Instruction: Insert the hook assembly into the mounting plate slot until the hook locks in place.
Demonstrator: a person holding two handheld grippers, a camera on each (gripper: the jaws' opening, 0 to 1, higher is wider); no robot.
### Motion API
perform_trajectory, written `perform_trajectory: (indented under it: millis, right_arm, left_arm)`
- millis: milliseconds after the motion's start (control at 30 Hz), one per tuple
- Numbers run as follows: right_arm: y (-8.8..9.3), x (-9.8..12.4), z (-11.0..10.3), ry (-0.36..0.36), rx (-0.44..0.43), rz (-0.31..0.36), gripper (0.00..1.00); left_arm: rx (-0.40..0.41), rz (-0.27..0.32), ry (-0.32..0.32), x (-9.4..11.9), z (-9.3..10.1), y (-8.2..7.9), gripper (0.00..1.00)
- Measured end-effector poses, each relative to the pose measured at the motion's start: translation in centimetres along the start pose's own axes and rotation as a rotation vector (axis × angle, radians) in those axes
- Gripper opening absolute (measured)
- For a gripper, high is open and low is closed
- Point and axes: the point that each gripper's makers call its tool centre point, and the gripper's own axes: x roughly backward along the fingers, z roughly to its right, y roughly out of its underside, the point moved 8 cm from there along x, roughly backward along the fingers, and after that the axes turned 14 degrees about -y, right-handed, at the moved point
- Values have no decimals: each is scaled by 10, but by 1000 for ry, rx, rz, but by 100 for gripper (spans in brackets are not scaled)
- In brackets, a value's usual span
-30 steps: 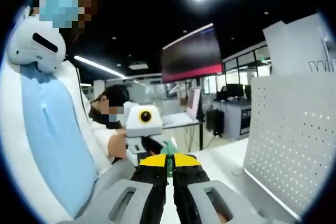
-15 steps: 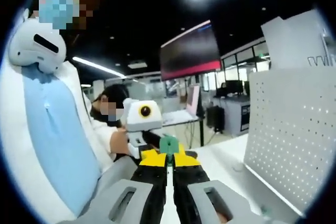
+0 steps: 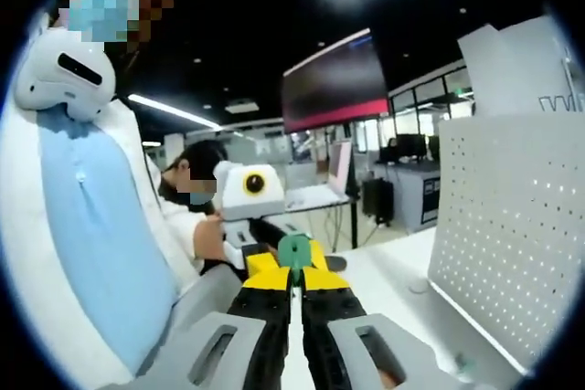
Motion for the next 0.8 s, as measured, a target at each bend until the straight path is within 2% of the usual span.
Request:
perform_trajectory:
  millis: [133,300,800]
  right_arm:
    - [1,-3,1,24,15,-17,1]
    - [4,-7,1,35,43,-65,1]
    - [4,-3,3,56,50,-60,0]
  left_arm:
    - [4,-23,-22,-1,-2,2,15]
    - [-49,-57,-40,-4,2,3,14]
    - [-73,-54,-54,-6,2,2,16]
